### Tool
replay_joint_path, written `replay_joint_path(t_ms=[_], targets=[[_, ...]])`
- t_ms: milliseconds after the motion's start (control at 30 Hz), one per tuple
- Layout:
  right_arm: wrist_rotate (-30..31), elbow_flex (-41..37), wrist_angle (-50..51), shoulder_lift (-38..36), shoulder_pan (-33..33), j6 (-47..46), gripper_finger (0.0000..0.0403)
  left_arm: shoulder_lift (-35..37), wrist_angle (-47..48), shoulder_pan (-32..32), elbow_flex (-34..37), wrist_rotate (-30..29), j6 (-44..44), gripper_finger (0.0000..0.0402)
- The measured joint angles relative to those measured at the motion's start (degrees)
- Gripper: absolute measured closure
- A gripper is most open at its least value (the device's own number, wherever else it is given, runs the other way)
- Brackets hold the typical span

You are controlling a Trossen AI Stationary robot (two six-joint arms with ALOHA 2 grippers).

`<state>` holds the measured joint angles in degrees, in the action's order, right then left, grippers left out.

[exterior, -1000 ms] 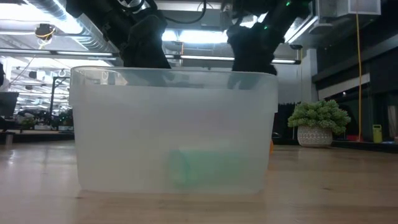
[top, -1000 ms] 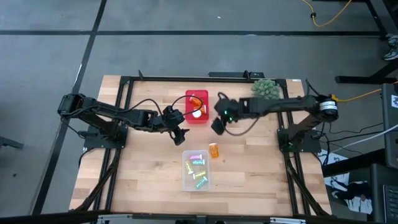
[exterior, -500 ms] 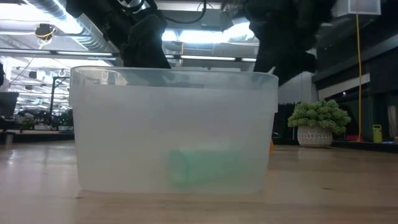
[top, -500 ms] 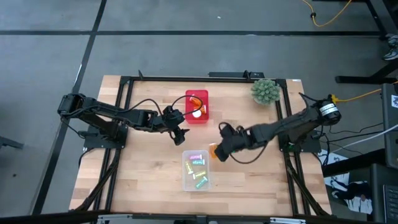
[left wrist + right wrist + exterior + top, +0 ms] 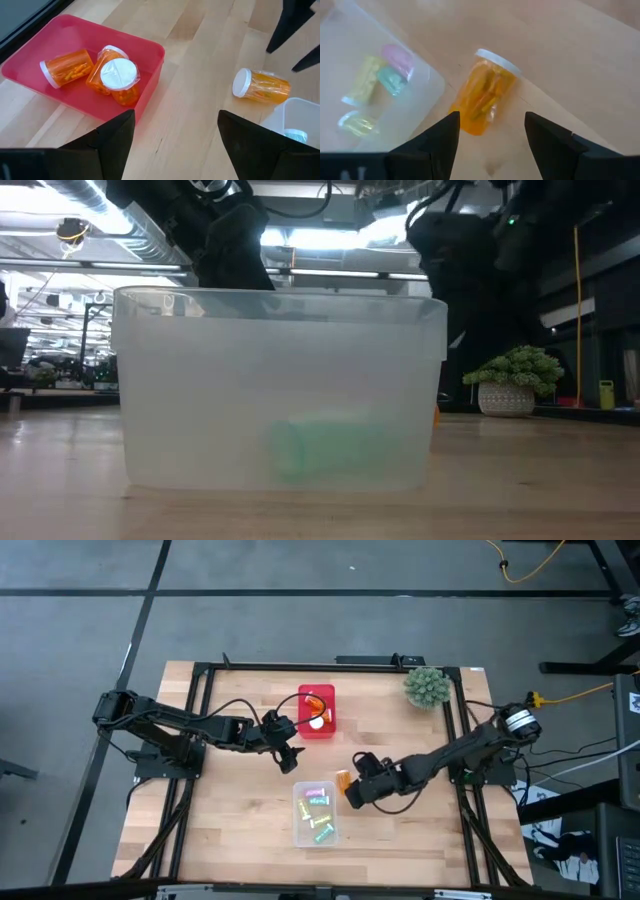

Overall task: Pick and place medicine bottles into bin by pill shape (circle, oval)
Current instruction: Put the large orange pill bottle into the red bin

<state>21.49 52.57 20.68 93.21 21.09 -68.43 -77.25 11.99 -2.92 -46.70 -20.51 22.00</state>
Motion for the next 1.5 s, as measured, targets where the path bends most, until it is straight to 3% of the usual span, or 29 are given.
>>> replay_joint_path(t_ms=[733, 1133, 1500], targets=[[-1.2, 3.2, -0.9, 9.1, -3.3, 1.6, 0.0177, 0.0, -0.6, 0.0, 0.0, 0.0, 0.0, 0.0124], [-2.6, 3.2, 1.8, 11.1, -5.9, 14.1, 0.0177, 0.0, -0.2, 0.0, 0.0, 0.0, 0.0, 0.0124], [-0.1, 3.2, 1.8, 11.6, -8.1, 14.8, 0.0182, 0.0, 0.1, 0.0, 0.0, 0.0, -0.1, 0.0124]])
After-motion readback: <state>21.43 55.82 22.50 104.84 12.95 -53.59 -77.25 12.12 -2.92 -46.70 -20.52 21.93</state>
